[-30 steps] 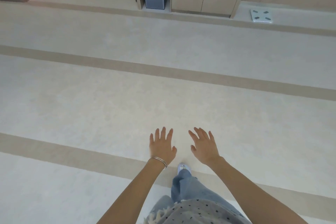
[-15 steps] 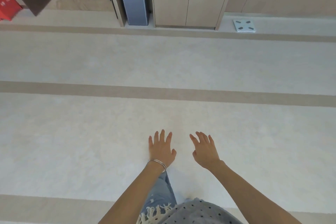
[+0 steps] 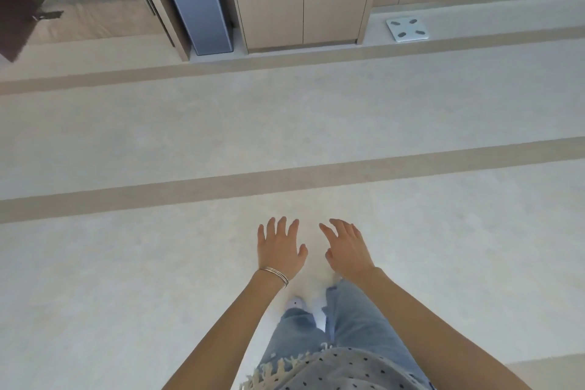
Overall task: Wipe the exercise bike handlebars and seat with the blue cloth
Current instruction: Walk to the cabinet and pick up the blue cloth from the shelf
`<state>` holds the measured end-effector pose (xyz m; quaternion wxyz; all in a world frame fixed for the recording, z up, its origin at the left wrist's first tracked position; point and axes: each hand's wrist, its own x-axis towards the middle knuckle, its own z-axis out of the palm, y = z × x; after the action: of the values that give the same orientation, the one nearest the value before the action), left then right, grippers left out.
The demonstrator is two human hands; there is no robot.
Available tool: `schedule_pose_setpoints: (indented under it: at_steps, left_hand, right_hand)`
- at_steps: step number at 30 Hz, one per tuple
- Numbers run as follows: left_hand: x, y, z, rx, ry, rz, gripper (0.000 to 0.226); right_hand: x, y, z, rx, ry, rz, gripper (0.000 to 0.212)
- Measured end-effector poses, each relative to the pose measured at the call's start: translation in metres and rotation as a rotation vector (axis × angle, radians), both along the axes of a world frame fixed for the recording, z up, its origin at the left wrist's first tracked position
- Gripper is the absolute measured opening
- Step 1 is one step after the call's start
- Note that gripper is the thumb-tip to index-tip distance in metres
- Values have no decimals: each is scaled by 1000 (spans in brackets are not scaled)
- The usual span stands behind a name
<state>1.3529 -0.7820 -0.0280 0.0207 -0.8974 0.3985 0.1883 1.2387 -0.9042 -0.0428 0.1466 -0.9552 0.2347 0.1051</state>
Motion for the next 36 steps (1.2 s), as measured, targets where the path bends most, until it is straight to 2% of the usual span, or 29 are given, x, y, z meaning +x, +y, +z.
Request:
schedule_pose_setpoints:
  at_steps: [8,17,22,27,36]
  left_hand:
    - [49,-61,-20,72,55,-17,59]
    - [135,-217,-7,46,22,-14,60]
    - [156,-298,0,10,39,-10,60]
    - [182,-341,-2,51,78,8,59]
    - [307,-407,-16,117,68,-35,60]
  right_hand:
    - [46,-71,-19,40,67,-13,54]
    - [140,-232,-5,1,45,-4,59]
    - [180,-311,4,-26,34,21,56]
    - [206,-352,-3,4,89,25,56]
    - [305,-423,-15,-16,167,-12,54]
